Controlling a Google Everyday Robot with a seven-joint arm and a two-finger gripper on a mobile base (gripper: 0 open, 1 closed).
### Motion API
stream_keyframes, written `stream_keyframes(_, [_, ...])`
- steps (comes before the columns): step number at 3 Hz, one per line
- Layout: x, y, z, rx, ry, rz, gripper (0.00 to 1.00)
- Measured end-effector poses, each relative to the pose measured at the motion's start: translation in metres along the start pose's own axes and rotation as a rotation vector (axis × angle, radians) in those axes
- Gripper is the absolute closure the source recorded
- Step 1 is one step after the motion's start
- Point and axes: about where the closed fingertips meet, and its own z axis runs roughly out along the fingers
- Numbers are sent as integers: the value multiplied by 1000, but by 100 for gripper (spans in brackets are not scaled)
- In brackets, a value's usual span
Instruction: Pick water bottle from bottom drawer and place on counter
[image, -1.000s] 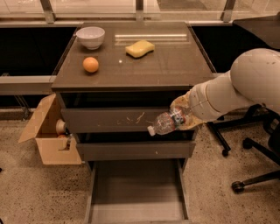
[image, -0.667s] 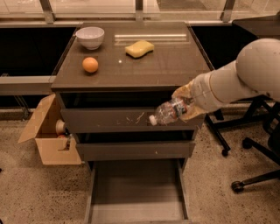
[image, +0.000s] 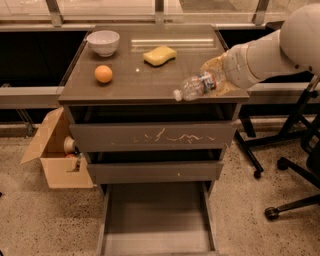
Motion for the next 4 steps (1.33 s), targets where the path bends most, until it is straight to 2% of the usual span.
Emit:
stream_keyframes(1, [15,-49,19,86,-20,62,100])
stream_keyframes(2, [15,-50,21,93,-21,62,100])
stream_keyframes(4, [39,-86,62,161,-50,106,100])
